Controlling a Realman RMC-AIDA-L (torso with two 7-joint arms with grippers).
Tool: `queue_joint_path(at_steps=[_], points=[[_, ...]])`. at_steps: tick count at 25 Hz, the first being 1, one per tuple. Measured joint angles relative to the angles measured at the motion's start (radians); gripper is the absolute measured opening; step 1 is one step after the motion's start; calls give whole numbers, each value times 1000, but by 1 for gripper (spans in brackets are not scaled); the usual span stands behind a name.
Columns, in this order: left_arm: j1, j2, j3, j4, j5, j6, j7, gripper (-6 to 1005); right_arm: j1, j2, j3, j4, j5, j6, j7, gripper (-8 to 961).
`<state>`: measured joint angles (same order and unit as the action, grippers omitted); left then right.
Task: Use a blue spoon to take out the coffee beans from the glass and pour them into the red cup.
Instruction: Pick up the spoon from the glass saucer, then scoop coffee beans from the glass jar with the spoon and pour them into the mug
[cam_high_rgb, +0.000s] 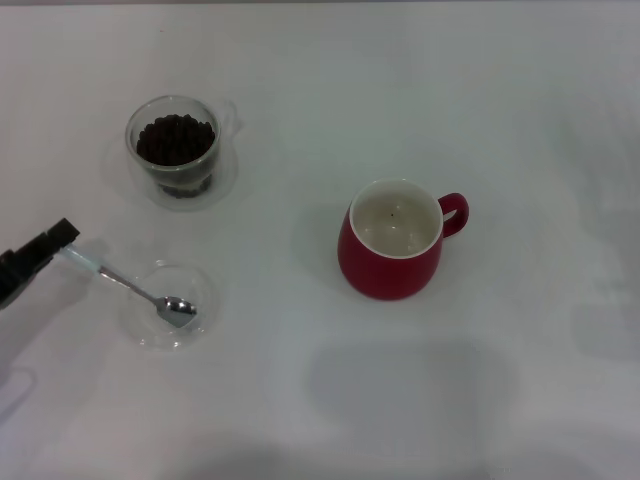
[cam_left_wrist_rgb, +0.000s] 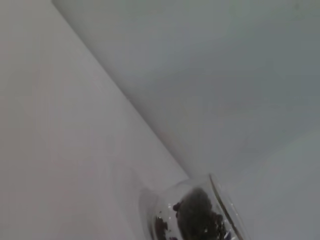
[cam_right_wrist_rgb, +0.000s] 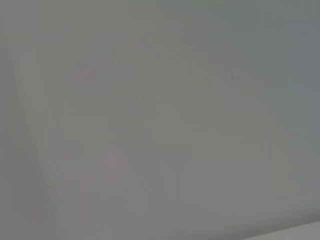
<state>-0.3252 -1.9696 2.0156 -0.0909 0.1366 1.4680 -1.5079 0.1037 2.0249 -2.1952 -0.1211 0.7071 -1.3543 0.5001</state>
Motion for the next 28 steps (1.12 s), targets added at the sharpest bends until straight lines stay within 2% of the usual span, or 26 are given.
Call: queue_joint_path(at_steps=[11,15,18,24,26,28], points=[[19,43,0,5,-109,104,-8,135,15,-4,5,-6,4,74,42,574],[18,48,0,10,-231,175,2,135,20,-6,9,-9,6,37,44,574],[-11,64,1,13,-324,187,9,135,34,-7,11,-9,7,8,45,574],[-163,154,9,3,-344,93,-11,135,47,-8,12,-16,8,-22,44,574],[-215,178,38,2,-324,35,-52,136,48,-8,12,-21,9,-24,44,574],[-254,189,75,0,-309,-3,-81,136,48,-8,12,-25,9,-26,45,574]])
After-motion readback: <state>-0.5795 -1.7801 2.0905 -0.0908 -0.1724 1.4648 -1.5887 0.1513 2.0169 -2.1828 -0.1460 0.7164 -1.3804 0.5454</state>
